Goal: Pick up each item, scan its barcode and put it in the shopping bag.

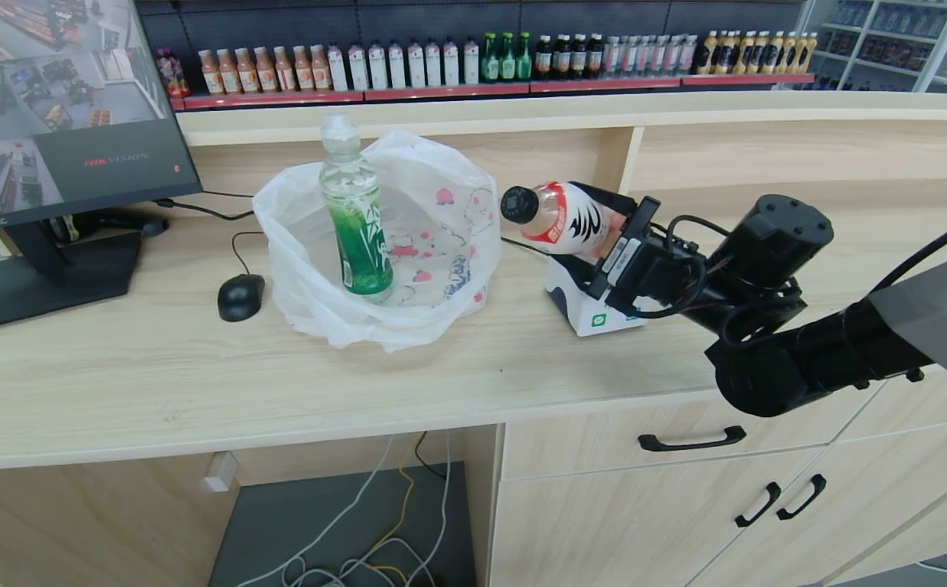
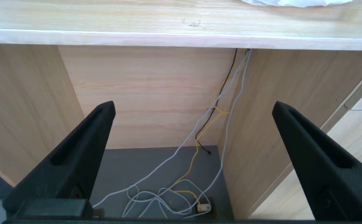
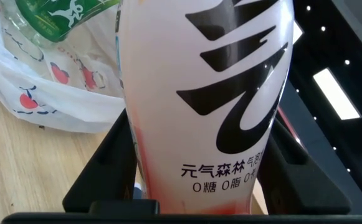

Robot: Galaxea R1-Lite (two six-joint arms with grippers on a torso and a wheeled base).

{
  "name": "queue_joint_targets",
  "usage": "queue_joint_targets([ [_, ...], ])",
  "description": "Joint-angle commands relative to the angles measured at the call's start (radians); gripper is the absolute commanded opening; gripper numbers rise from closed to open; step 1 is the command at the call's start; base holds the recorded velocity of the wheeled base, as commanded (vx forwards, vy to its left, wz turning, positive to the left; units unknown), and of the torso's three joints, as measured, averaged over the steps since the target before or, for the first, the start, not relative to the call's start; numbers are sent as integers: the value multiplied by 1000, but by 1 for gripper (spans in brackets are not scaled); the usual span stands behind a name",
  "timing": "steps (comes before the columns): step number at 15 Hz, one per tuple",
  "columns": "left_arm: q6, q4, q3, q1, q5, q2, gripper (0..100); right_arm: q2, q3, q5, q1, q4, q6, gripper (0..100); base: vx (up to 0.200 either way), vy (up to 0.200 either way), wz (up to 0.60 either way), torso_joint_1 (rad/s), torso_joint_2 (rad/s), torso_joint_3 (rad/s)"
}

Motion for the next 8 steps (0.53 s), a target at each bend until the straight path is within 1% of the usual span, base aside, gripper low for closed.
queue_joint_targets([
  [1,0,0,0,-2,0,0,100,0,-2,1,0,-1,0,0,0,0,0,0,0,0],
  [6,0,0,0,0,0,0,100,-11,0,-9,10,-1,24,0,0,0,0,0,0,0],
  [7,0,0,0,-2,0,0,100,-17,-5,-32,23,-5,63,0,0,0,0,0,0,0],
  [8,0,0,0,0,0,0,100,-28,-7,-78,39,-9,116,0,0,0,0,0,0,0],
])
